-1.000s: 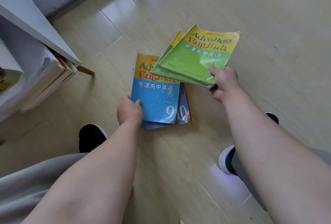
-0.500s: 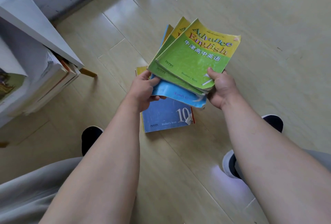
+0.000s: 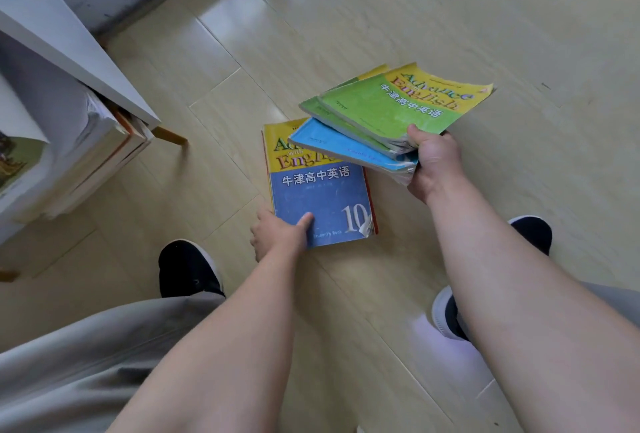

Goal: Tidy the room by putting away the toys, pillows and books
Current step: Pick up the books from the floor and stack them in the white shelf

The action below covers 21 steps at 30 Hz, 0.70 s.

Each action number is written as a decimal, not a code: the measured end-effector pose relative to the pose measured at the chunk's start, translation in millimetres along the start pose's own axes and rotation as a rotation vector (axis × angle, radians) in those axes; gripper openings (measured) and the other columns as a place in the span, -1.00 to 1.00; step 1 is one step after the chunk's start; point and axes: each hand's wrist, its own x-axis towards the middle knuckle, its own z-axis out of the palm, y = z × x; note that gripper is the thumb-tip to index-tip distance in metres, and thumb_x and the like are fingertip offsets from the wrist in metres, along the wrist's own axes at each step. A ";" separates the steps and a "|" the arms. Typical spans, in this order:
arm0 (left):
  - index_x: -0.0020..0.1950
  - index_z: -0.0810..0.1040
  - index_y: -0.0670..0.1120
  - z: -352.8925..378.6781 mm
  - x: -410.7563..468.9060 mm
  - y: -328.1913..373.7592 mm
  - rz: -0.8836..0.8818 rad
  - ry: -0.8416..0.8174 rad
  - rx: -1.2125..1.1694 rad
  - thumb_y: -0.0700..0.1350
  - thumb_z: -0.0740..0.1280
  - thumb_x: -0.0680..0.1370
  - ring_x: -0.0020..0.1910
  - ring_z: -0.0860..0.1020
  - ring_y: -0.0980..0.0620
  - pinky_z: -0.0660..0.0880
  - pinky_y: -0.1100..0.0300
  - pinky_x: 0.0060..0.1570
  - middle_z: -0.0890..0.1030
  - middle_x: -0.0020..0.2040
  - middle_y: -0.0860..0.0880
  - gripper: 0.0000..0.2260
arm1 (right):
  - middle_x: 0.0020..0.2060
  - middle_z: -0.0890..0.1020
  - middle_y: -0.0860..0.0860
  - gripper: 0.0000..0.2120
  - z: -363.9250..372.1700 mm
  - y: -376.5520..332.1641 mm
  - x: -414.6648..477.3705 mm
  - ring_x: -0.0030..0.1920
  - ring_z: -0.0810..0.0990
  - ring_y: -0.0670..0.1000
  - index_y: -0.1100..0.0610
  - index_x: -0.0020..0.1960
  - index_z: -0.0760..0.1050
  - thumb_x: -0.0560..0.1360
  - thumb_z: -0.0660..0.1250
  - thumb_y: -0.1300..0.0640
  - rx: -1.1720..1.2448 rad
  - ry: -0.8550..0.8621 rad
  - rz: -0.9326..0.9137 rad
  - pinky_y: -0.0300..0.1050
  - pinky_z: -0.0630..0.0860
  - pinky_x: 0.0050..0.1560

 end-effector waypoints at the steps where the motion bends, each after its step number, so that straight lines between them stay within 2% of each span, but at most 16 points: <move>1: 0.28 0.41 -0.05 0.1 0.7 -2.8 0.019 0.024 0.009 0.28 0.52 0.38 0.23 0.52 -0.20 0.53 -0.09 0.16 0.52 0.25 -0.10 -0.35 | -0.15 0.52 0.17 -0.75 1.6 1.4 0.2 -0.49 0.63 0.08 0.18 0.17 0.31 0.59 0.34 0.32 0.005 -0.004 0.012 0.10 0.63 -0.42; 3: 0.22 0.47 -0.04 -4.0 4.9 -5.2 0.045 0.061 0.027 0.26 0.51 0.40 0.16 0.56 -0.17 0.57 -0.12 0.12 0.55 0.20 -0.07 -0.44 | -0.08 0.54 0.22 -0.73 3.8 5.1 0.8 -0.36 0.68 0.16 0.18 0.16 0.31 0.58 0.36 0.31 0.014 -0.016 0.040 0.38 0.63 -0.27; 5: 0.19 0.51 -0.05 -14.3 5.3 -1.0 0.075 0.129 0.041 0.19 0.48 0.46 0.14 0.57 -0.19 0.56 -0.08 0.09 0.56 0.19 -0.08 -0.55 | -0.02 0.55 0.24 -0.73 6.9 5.4 -0.5 -0.23 0.69 0.24 0.18 0.14 0.33 0.57 0.39 0.30 0.019 -0.023 0.053 0.54 0.57 -0.15; 7: 0.22 0.47 -0.09 -25.1 6.9 11.3 0.126 0.186 0.046 0.07 0.39 0.57 0.19 0.56 -0.24 0.49 0.00 0.04 0.56 0.20 -0.12 -0.67 | -0.05 0.56 0.23 -0.74 10.9 3.4 -0.1 -0.23 0.69 0.25 0.18 0.13 0.34 0.56 0.40 0.30 0.017 -0.039 0.045 0.55 0.56 -0.12; 9: 0.27 0.41 -0.09 -35.1 10.2 28.9 0.202 0.170 0.041 -0.03 0.29 0.64 0.18 0.57 -0.26 0.40 0.04 -0.01 0.59 0.19 -0.16 -0.75 | -0.10 0.55 0.20 -0.75 14.5 2.2 1.0 -0.31 0.68 0.20 0.17 0.12 0.34 0.57 0.39 0.29 0.026 -0.053 0.034 0.47 0.60 -0.12; 11: 0.34 0.40 -0.07 -44.9 15.7 46.4 0.321 0.061 0.001 -0.08 0.26 0.64 0.16 0.58 -0.25 0.50 0.04 0.07 0.60 0.22 -0.16 -0.72 | -0.06 0.55 0.22 -0.74 16.0 2.8 1.2 -0.23 0.69 0.24 0.18 0.14 0.35 0.56 0.39 0.31 0.062 -0.077 0.028 0.49 0.59 -0.11; 12: 0.39 0.40 -0.05 -52.1 18.4 54.2 0.357 -0.023 -0.058 -0.09 0.27 0.63 0.13 0.61 -0.22 0.57 -0.02 0.12 0.60 0.23 -0.14 -0.68 | -0.03 0.57 0.24 -0.72 16.1 3.0 0.6 -0.16 0.70 0.28 0.20 0.18 0.36 0.56 0.40 0.32 0.087 -0.092 0.030 0.53 0.57 -0.10; 14: 0.46 0.39 0.02 -66.4 20.8 67.4 0.346 -0.209 -0.226 -0.10 0.31 0.64 0.04 0.68 -0.15 0.65 -0.16 0.03 0.62 0.21 -0.09 -0.62 | 0.02 0.60 0.26 -0.61 15.9 2.3 1.5 -0.09 0.71 0.30 0.27 0.32 0.37 0.54 0.41 0.33 0.133 -0.108 0.045 0.54 0.57 -0.08; 16: 0.44 0.42 0.05 -74.1 18.7 77.2 0.339 -0.345 -0.346 -0.13 0.33 0.65 -0.04 0.72 -0.12 0.68 -0.17 -0.09 0.66 0.15 -0.08 -0.64 | 0.08 0.64 0.28 -0.53 17.2 1.2 1.9 -0.03 0.71 0.33 0.32 0.41 0.36 0.55 0.40 0.30 0.175 -0.149 0.086 0.49 0.59 -0.05; 19: 0.34 0.51 0.00 -68.5 6.0 84.7 0.340 -0.484 -0.502 -0.22 0.34 0.64 -0.11 0.72 -0.09 0.67 -0.06 -0.17 0.72 0.05 -0.08 -0.72 | 0.17 0.63 0.35 -0.63 25.1 7.5 -4.3 0.10 0.67 0.37 0.35 0.36 0.42 0.61 0.33 0.23 0.243 -0.230 0.198 0.36 0.63 -0.05; 21: 0.28 0.55 -0.03 -59.2 2.8 85.8 0.327 -0.519 -0.588 -0.27 0.35 0.62 -0.06 0.70 -0.14 0.66 -0.11 -0.08 0.72 0.05 -0.10 -0.74 | 0.17 0.63 0.35 -0.72 30.7 17.1 -8.9 0.11 0.67 0.34 0.32 0.29 0.46 0.63 0.30 0.21 0.269 -0.267 0.234 0.29 0.62 -0.02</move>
